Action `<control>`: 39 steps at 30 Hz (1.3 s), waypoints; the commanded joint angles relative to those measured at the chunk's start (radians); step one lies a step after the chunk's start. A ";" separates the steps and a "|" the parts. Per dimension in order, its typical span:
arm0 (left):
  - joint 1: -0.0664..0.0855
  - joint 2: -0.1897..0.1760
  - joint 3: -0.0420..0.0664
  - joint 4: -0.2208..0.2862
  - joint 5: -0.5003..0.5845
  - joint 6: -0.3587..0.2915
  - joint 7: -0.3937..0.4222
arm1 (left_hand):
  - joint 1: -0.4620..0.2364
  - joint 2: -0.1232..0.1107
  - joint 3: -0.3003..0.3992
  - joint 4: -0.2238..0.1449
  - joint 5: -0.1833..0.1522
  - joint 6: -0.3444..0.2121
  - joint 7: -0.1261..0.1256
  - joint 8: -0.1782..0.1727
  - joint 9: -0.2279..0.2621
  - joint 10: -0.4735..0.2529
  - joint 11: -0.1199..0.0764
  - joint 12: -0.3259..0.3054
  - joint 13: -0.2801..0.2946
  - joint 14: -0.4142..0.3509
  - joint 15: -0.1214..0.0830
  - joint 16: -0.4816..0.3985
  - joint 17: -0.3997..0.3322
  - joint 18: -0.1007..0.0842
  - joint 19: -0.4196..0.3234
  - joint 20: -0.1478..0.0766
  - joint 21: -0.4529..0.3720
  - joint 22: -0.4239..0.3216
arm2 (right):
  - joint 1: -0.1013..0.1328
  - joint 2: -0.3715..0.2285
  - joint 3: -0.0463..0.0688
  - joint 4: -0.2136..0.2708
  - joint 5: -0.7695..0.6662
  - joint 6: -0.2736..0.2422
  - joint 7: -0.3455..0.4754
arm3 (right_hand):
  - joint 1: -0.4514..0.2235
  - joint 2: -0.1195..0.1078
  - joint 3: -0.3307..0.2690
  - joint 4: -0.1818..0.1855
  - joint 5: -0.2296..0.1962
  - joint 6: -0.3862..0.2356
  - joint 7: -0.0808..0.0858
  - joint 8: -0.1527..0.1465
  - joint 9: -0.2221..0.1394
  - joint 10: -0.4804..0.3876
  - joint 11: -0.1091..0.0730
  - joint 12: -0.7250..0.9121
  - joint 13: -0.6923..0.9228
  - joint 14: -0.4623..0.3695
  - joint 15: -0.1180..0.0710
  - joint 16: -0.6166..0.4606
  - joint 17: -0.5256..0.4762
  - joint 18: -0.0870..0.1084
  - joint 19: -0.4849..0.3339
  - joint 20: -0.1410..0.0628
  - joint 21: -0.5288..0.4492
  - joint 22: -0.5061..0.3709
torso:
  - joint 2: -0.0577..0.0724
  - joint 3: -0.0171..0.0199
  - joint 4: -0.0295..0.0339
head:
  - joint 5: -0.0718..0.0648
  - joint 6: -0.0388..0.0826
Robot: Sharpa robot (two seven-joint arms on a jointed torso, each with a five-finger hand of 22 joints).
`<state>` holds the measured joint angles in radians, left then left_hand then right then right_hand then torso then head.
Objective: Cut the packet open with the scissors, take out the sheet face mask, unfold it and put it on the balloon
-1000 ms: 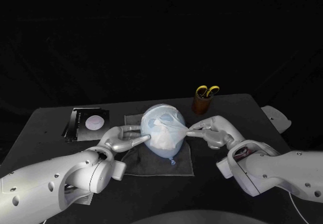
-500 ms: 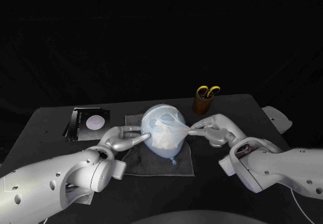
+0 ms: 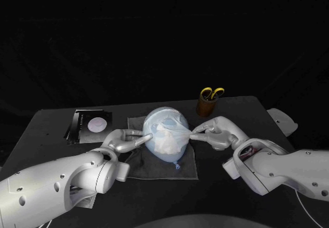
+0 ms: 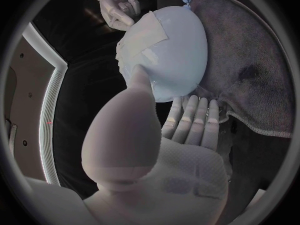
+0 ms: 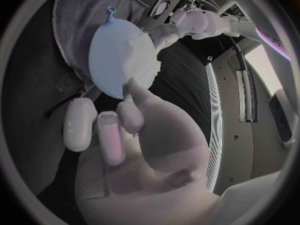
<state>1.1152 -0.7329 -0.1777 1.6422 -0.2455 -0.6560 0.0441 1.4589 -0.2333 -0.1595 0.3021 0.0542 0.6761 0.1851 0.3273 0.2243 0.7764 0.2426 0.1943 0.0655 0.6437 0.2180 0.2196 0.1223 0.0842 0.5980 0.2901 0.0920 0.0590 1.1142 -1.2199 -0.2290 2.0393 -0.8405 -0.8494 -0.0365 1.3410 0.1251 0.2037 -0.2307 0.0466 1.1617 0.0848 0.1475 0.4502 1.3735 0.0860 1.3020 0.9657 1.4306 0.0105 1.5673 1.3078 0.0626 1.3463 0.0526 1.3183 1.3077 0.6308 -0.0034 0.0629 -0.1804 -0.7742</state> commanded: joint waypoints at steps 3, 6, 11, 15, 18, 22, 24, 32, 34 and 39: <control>-0.001 0.011 -0.002 -0.002 -0.041 -0.029 -0.085 | 0.008 0.013 0.033 -0.002 -0.002 0.023 0.102 0.005 0.003 0.019 -0.001 -0.007 0.000 0.025 -0.001 0.004 0.003 0.015 0.010 0.000 -0.002 0.001 | 0.001 0.007 0.000 -0.001 -0.021 0.031 -0.006 | -0.092 -0.070 0.275 -0.055 0.002 0.015 -0.006 0.021 0.088 0.197 -0.084 0.269 0.605 0.140 -0.064 0.003 0.263 0.015 0.002 0.003 0.002 0.024 | -0.001 -0.0003 0.0003 | 0.001 0.000; 0.000 0.013 -0.001 -0.004 -0.056 -0.034 -0.100 | 0.020 0.020 0.045 -0.002 -0.003 0.029 0.101 0.005 0.002 0.026 -0.002 -0.009 -0.001 0.038 -0.003 0.006 0.005 0.015 0.014 0.000 -0.002 0.001 | 0.001 0.009 0.000 -0.001 -0.021 0.031 -0.006 | -0.117 -0.092 0.336 -0.052 0.004 0.013 -0.007 0.027 0.100 0.197 -0.084 0.269 0.605 0.140 -0.065 0.003 0.263 0.015 0.004 0.003 0.001 0.025 | -0.001 -0.0002 -0.0001 | 0.003 0.000; 0.000 0.013 -0.001 -0.007 -0.072 -0.040 -0.113 | 0.063 0.050 0.085 -0.004 -0.004 0.037 0.097 -0.003 -0.003 0.038 -0.005 -0.019 -0.001 0.054 -0.004 0.004 0.005 0.015 0.020 0.001 -0.002 0.001 | 0.001 0.008 0.000 -0.004 -0.021 0.029 -0.006 | -0.118 -0.094 0.340 -0.052 0.004 0.013 -0.007 0.028 0.102 0.197 -0.084 0.269 0.605 0.140 -0.065 0.003 0.263 0.015 0.003 0.002 0.000 0.024 | -0.001 -0.0003 -0.0005 | 0.001 0.000; 0.000 0.011 -0.001 -0.008 -0.076 -0.043 -0.115 | 0.068 0.055 0.091 -0.005 -0.004 0.038 0.097 -0.004 -0.004 0.040 -0.005 -0.021 -0.001 0.057 -0.005 0.003 0.005 0.015 0.021 0.001 -0.002 0.001 | 0.004 0.005 0.000 -0.010 -0.021 0.029 -0.005 | -0.119 -0.095 0.344 -0.052 0.004 0.013 -0.007 0.028 0.103 0.197 -0.084 0.269 0.605 0.140 -0.065 0.003 0.263 0.015 0.004 0.002 0.001 0.025 | -0.001 0.0001 -0.0004 | -0.001 0.001; 0.000 0.010 -0.001 -0.008 -0.078 -0.045 -0.114 | 0.068 0.055 0.091 -0.004 -0.004 0.038 0.096 -0.004 -0.004 0.040 -0.005 -0.021 -0.001 0.057 -0.005 0.003 0.005 0.015 0.021 0.001 -0.002 0.001 | 0.009 0.002 0.000 -0.015 -0.020 0.030 -0.005 | -0.119 -0.095 0.344 -0.052 0.004 0.013 -0.007 0.028 0.103 0.197 -0.084 0.269 0.605 0.140 -0.065 0.003 0.263 0.015 0.004 0.002 0.001 0.025 | 0.000 -0.0002 0.0001 | -0.003 0.000; 0.000 0.009 -0.001 -0.009 -0.079 -0.048 -0.112 | 0.068 0.055 0.091 -0.004 -0.005 0.038 0.096 -0.004 -0.004 0.040 -0.005 -0.021 -0.001 0.057 -0.005 0.003 0.005 0.015 0.022 0.001 -0.002 0.001 | 0.014 -0.002 0.000 -0.022 -0.019 0.033 -0.004 | -0.119 -0.095 0.344 -0.052 0.004 0.013 -0.007 0.028 0.103 0.197 -0.084 0.269 0.605 0.140 -0.065 0.003 0.263 0.015 0.004 0.002 0.001 0.025 | 0.001 0.0000 -0.0001 | -0.009 0.001; 0.000 0.009 -0.001 -0.010 -0.079 -0.050 -0.111 | 0.068 0.055 0.091 -0.004 -0.005 0.038 0.096 -0.004 -0.004 0.040 -0.005 -0.021 -0.001 0.057 -0.005 0.003 0.005 0.015 0.022 0.001 -0.002 0.001 | 0.017 -0.005 0.000 -0.027 -0.018 0.034 -0.003 | -0.120 -0.096 0.348 -0.052 0.004 0.013 -0.007 0.029 0.104 0.197 -0.084 0.269 0.605 0.140 -0.065 0.003 0.263 0.015 0.005 0.002 0.002 0.026 | 0.000 -0.0003 0.0001 | -0.010 0.001; 0.000 0.010 -0.001 -0.018 -0.079 -0.059 -0.109 | 0.066 0.058 0.095 -0.004 -0.005 0.041 0.095 -0.004 -0.004 0.043 -0.006 -0.022 -0.001 0.064 -0.005 0.004 0.006 0.016 0.024 0.000 -0.002 0.001 | 0.033 -0.012 0.000 -0.038 -0.015 0.047 0.001 | -0.120 -0.096 0.348 -0.052 0.004 0.013 -0.007 0.029 0.104 0.197 -0.084 0.269 0.605 0.140 -0.065 0.003 0.263 0.015 0.005 0.002 0.002 0.026 | 0.000 0.0003 -0.0007 | -0.007 0.004; 0.000 0.011 -0.001 -0.019 -0.079 -0.060 -0.108 | 0.066 0.058 0.095 -0.004 -0.005 0.041 0.095 -0.004 -0.004 0.043 -0.006 -0.022 -0.001 0.064 -0.005 0.004 0.006 0.016 0.024 0.000 -0.002 0.001 | 0.036 -0.012 0.000 -0.039 -0.017 0.052 0.000 | -0.120 -0.096 0.348 -0.052 0.004 0.013 -0.007 0.029 0.104 0.197 -0.084 0.269 0.605 0.140 -0.065 0.003 0.263 0.015 0.005 0.002 0.002 0.026 | -0.001 0.0002 -0.0005 | -0.006 0.002; 0.000 0.011 -0.001 -0.024 -0.079 -0.062 -0.109 | 0.065 0.059 0.097 -0.004 -0.005 0.043 0.094 -0.004 -0.005 0.045 -0.007 -0.022 -0.001 0.064 -0.006 0.003 0.005 0.016 0.024 0.000 -0.002 0.001 | 0.043 -0.013 0.000 -0.043 -0.021 0.062 0.000 | -0.120 -0.096 0.348 -0.052 0.004 0.013 -0.007 0.029 0.104 0.197 -0.084 0.269 0.605 0.140 -0.065 0.003 0.263 0.015 0.005 0.002 0.002 0.026 | -0.001 -0.0001 0.0001 | -0.004 0.003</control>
<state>1.1190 -0.7212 -0.1755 1.6270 -0.3258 -0.6965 -0.0356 1.5160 -0.1761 -0.0670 0.2979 0.0523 0.7095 0.1899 0.3275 0.2205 0.8135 0.2376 0.1772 0.0653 0.7010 0.2143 0.2196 0.1270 0.1156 0.6205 0.2842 0.0920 0.0612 1.1562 -1.2315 -0.2289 1.9989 -0.8469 -0.8113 -0.0410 1.2181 0.0182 0.4835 -0.2224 0.0485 1.1622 0.0844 0.1694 0.5384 1.3900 0.0695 1.5673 1.3098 1.4254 0.0042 1.5668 1.3082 0.0672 1.3461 0.0527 1.3176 1.3073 0.6304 -0.0032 0.0627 -0.1860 -0.7709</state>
